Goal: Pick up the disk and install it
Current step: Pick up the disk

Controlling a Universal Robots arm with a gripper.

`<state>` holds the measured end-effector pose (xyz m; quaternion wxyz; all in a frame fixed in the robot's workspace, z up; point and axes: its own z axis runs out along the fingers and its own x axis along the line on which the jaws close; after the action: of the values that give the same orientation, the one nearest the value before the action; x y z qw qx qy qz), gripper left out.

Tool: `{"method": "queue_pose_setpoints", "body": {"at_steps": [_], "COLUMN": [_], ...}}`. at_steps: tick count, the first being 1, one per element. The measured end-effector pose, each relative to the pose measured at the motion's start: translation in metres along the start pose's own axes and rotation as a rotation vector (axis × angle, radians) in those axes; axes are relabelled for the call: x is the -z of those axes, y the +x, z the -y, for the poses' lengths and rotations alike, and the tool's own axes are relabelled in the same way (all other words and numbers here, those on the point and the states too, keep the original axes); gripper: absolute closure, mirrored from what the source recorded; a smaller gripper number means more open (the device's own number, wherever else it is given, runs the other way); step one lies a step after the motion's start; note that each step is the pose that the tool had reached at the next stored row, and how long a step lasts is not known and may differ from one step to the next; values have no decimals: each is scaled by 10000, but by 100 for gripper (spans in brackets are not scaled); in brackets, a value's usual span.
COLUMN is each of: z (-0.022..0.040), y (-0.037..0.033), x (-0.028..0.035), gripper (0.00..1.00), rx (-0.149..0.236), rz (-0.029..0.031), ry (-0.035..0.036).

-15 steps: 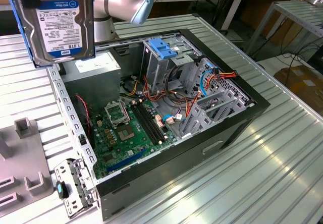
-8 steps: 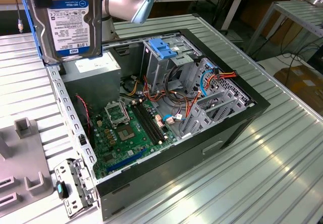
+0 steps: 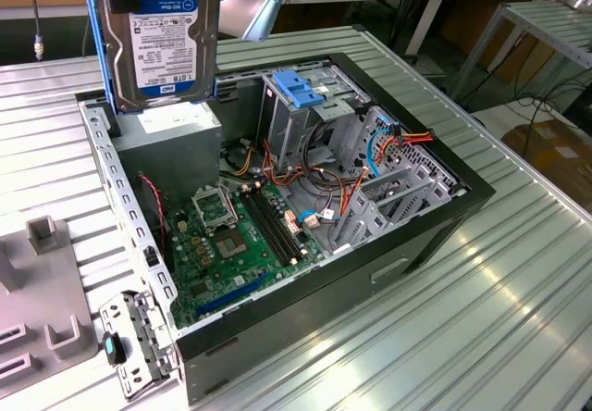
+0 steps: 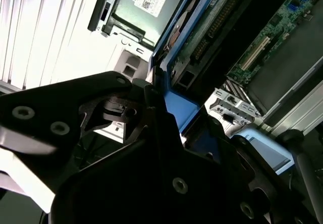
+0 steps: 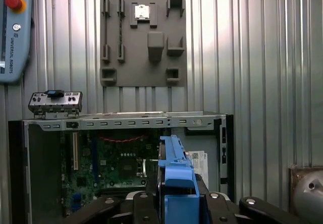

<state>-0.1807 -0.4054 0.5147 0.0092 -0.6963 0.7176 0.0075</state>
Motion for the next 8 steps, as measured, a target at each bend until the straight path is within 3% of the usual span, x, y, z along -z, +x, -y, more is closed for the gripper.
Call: {"method": "queue_pose_setpoints", "body": {"at_steps": [3, 8], "z": [47, 71], "y": [21, 111], "x": [-1, 0], "gripper": [63, 63], "rx": [-5, -10], "rz": [1, 0], "ry": [0, 0]}}
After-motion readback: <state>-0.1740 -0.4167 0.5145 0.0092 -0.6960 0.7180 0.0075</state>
